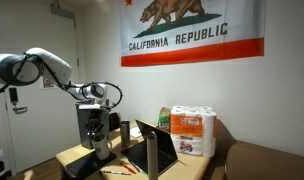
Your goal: Put the pen inside the mug cup
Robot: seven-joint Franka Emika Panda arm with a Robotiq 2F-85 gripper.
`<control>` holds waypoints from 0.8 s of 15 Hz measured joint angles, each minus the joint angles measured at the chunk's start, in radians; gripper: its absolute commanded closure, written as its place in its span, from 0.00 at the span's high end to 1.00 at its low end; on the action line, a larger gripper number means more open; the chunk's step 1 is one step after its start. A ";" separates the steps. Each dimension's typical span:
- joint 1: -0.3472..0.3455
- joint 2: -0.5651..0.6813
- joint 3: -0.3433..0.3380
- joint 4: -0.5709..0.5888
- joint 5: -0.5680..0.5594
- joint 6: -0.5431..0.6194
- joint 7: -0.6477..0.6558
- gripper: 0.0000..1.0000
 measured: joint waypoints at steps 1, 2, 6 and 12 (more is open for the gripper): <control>0.002 0.011 0.000 0.008 -0.002 0.000 -0.002 0.06; 0.004 0.021 0.000 0.017 -0.006 0.000 -0.004 0.06; 0.015 0.059 0.000 0.061 -0.028 -0.001 -0.015 0.06; 0.021 0.109 0.000 0.130 -0.039 -0.001 -0.015 0.55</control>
